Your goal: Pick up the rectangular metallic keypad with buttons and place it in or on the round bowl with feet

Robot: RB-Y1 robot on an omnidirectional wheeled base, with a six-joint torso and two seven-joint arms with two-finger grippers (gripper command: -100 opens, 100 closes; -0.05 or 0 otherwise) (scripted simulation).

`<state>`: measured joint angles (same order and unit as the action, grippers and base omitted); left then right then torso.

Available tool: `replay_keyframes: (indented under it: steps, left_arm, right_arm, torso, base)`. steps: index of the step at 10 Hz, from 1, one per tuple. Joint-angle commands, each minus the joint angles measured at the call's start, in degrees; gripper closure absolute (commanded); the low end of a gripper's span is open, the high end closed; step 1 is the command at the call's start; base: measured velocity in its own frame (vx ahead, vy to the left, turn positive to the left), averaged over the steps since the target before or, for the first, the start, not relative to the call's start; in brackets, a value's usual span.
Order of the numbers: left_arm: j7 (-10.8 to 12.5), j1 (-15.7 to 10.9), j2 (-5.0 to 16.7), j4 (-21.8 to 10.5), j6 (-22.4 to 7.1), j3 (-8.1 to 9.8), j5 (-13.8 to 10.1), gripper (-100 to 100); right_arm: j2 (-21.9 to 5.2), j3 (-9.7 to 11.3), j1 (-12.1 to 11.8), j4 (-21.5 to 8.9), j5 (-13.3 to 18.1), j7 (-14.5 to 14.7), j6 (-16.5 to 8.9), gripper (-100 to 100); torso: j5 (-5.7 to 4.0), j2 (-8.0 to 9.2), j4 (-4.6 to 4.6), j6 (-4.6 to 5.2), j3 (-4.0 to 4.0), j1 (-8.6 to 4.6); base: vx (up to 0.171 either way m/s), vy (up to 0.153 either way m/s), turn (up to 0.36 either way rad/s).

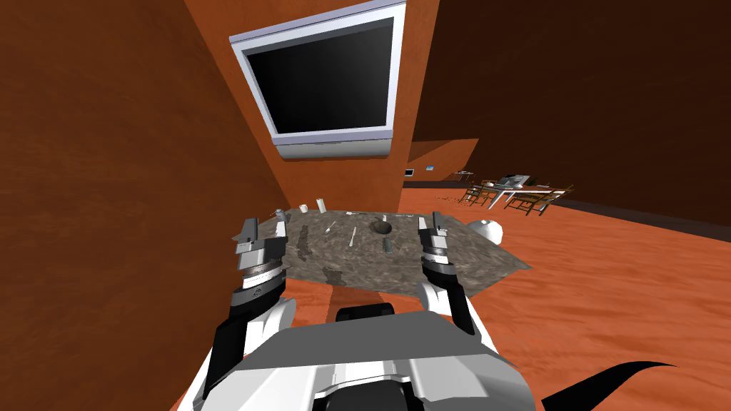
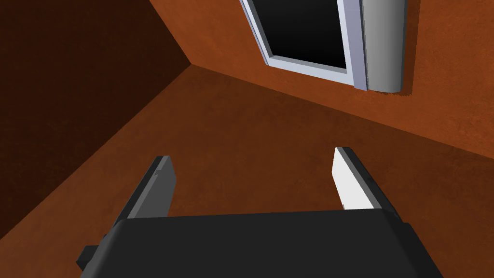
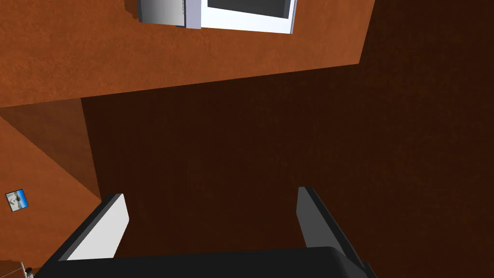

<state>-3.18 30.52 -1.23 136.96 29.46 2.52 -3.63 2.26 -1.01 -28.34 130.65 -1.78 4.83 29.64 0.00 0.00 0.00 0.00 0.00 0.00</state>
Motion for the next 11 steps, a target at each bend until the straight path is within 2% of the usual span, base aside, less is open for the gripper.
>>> replay_keyframes:
  steps: [1, 4, 5, 8, 9, 11]
  left_arm:
    - [0.00, 0.00, 0.00, 0.00, 0.00, 0.00, 0.00, 0]
    - [0.00, 0.00, 0.00, 0.00, 0.00, 0.00, 0.00, 0]
    - [0.00, 0.00, 0.00, 0.00, 0.00, 0.00, 0.00, 0]
    - [0.00, 0.00, 0.00, 0.00, 0.00, 0.00, 0.00, 0]
    - [0.00, 0.00, 0.00, 0.00, 0.00, 0.00, 0.00, 0]
    - [0.00, 0.00, 0.00, 0.00, 0.00, 0.00, 0.00, 0]
  right_arm:
    - [-2.47, -0.09, 0.26, -0.36, 0.01, -0.34, -0.69, -100]
    - [-7.76, -0.59, 1.83, -2.01, 0.00, -1.73, -3.61, -100]
    - [-8.36, -0.59, 1.83, -2.01, 0.00, -1.73, -3.61, -100]
    - [-13.91, -1.66, 5.08, -5.38, -0.10, -4.17, -8.44, -100]
    - [-14.73, -1.66, 5.08, -5.38, -0.10, -4.17, -8.70, -100]
    - [-18.53, -2.72, 8.12, -8.90, -0.22, -6.38, -12.36, -100]
  torso:
    - [0.00, 0.00, 0.00, 0.00, 0.00, 0.00]
    - [0.02, 0.10, 0.02, 0.00, 0.06, 0.12]
    - [0.03, 0.14, 0.03, 0.00, 0.08, 0.16]
    - [0.02, 0.09, 0.02, 0.00, 0.05, 0.11]
    - [0.03, 0.10, 0.02, -0.01, 0.06, 0.14]
    - [0.03, 0.05, 0.01, 0.00, 0.03, 0.12]
  base:
    - [-0.012, 0.011, -0.026]
    - [-0.033, 0.040, -0.036]
    - [-0.029, 0.034, -0.018]
    - [-0.028, 0.035, -0.043]
    - [-0.024, 0.036, -0.017]
    - [-0.011, 0.046, -0.040]
